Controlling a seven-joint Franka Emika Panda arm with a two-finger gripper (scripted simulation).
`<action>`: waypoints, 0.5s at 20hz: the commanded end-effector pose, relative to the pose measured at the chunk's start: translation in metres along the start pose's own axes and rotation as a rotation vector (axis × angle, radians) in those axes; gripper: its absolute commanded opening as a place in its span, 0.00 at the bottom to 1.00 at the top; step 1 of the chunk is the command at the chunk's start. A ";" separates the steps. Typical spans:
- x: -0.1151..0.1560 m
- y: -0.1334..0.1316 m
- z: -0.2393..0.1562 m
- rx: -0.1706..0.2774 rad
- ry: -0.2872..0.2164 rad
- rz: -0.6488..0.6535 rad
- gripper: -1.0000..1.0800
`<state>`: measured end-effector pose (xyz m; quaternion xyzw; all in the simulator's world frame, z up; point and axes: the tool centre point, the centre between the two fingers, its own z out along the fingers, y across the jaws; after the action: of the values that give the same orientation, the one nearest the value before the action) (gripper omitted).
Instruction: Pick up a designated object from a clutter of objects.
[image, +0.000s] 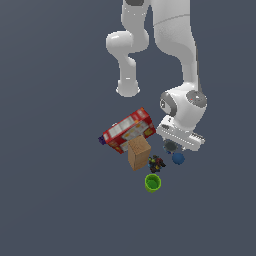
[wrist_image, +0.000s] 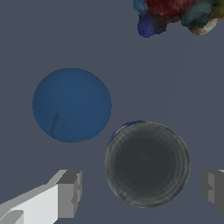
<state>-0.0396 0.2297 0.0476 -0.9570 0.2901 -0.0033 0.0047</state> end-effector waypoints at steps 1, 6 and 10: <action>0.002 0.005 0.014 -0.006 -0.001 0.007 0.96; 0.004 0.008 0.031 -0.010 -0.003 0.013 0.96; 0.004 0.008 0.034 -0.011 -0.003 0.014 0.00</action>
<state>-0.0405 0.2216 0.0148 -0.9552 0.2960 0.0000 0.0000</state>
